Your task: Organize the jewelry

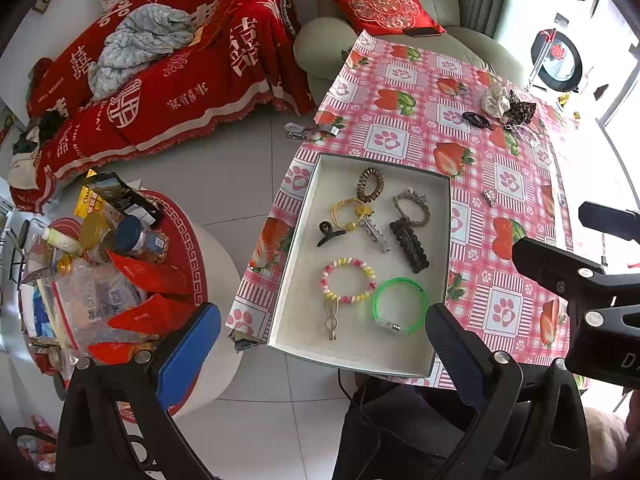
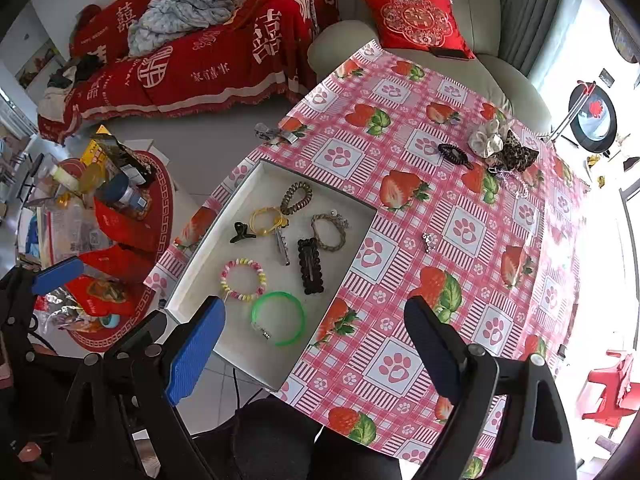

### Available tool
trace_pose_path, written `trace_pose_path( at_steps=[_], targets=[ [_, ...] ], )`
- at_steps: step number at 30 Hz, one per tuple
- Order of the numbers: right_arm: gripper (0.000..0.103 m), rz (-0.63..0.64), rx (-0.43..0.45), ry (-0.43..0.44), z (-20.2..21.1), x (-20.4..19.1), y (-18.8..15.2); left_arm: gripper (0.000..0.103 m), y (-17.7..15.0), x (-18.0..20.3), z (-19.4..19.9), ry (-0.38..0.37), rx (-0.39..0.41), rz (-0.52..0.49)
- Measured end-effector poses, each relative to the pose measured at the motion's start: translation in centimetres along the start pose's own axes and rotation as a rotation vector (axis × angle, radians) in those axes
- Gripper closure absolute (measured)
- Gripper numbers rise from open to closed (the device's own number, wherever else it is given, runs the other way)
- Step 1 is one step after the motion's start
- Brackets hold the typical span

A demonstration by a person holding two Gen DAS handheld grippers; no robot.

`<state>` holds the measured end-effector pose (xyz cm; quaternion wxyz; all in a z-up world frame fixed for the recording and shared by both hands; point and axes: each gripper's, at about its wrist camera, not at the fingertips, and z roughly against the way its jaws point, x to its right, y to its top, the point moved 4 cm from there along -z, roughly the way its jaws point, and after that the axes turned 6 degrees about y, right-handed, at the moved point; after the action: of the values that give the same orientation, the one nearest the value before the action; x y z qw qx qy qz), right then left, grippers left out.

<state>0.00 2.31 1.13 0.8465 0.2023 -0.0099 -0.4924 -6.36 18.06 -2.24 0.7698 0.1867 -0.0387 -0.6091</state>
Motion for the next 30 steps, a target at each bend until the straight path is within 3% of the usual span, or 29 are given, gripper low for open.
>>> trace_pose_path(
  at_steps=[30],
  targets=[
    [0.011,0.003,-0.004,-0.001,-0.1,-0.03,0.21,0.0,-0.06,-0.02,-0.12,0.002,-0.004,-0.002]
  ],
)
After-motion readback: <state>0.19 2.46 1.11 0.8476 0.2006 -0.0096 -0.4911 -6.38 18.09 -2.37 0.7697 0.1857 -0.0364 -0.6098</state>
